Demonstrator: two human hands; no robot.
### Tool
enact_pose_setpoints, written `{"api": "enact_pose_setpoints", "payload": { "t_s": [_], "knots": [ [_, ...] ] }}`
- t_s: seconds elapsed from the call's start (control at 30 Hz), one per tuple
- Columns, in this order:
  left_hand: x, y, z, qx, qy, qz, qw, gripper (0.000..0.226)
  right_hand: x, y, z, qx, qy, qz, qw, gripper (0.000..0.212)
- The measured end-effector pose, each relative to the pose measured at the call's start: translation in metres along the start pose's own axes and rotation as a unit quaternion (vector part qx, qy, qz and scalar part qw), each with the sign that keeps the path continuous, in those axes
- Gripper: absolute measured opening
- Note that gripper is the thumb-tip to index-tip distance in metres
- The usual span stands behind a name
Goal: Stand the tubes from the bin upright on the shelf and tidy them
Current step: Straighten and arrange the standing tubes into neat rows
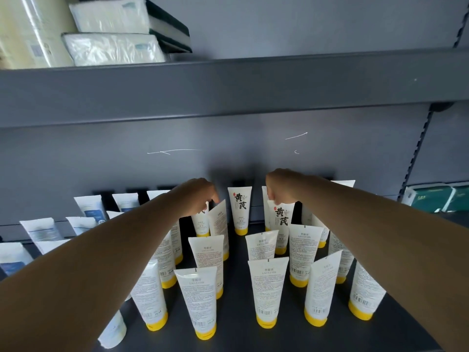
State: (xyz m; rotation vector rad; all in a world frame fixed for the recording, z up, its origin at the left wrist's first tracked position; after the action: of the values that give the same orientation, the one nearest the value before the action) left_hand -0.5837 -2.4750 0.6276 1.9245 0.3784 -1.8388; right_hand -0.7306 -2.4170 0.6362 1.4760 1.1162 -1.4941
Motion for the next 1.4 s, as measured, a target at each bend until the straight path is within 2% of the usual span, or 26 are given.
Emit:
{"api": "enact_pose_setpoints", "payload": {
  "t_s": [0.13, 0.2, 0.4, 0.5, 0.57, 0.83, 0.93, 1.4],
  "knots": [
    [-0.008, -0.017, 0.004, 0.055, -0.035, 0.036, 0.997, 0.049, 0.002, -0.001, 0.000, -0.003, 0.005, -0.015, 1.000, 0.024],
    [-0.006, -0.021, 0.006, 0.073, -0.027, 0.052, 0.996, 0.045, 0.002, 0.000, 0.000, -0.006, 0.008, -0.020, 1.000, 0.025],
    [0.003, -0.012, 0.015, 0.052, 0.019, 0.096, 0.994, 0.023, 0.001, 0.000, 0.002, -0.007, 0.006, -0.033, 0.999, 0.025],
    [0.002, -0.007, 0.018, 0.012, 0.043, 0.045, 0.998, 0.021, 0.003, -0.001, 0.003, -0.007, 0.010, -0.027, 1.000, 0.027],
    [0.000, -0.004, 0.018, -0.016, 0.030, -0.005, 0.999, 0.022, 0.004, -0.002, 0.004, -0.008, 0.010, -0.020, 1.000, 0.027],
    [-0.013, -0.014, 0.031, -0.046, -0.046, -0.120, 0.991, 0.022, 0.001, -0.004, 0.004, -0.015, 0.008, 0.002, 1.000, 0.028],
    [-0.015, -0.017, 0.036, -0.045, -0.064, -0.127, 0.989, 0.025, 0.003, -0.003, 0.004, -0.021, 0.010, 0.000, 1.000, 0.029],
    [-0.006, -0.026, 0.047, -0.050, -0.059, -0.158, 0.984, 0.024, 0.005, -0.006, 0.007, -0.028, 0.006, 0.026, 0.999, 0.025]
  ]
}}
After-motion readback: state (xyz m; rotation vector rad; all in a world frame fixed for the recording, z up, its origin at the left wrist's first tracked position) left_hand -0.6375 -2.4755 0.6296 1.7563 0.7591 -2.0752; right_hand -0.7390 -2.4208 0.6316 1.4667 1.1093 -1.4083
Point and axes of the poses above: each hand's wrist, its own z-axis towards the middle knuckle, its own x-axis out of the palm, y = z × x, the point moved 9 cm from there along z, towards the middle knuckle, and after that the axes turned 13 degrees about x, right-handed, at the moved point
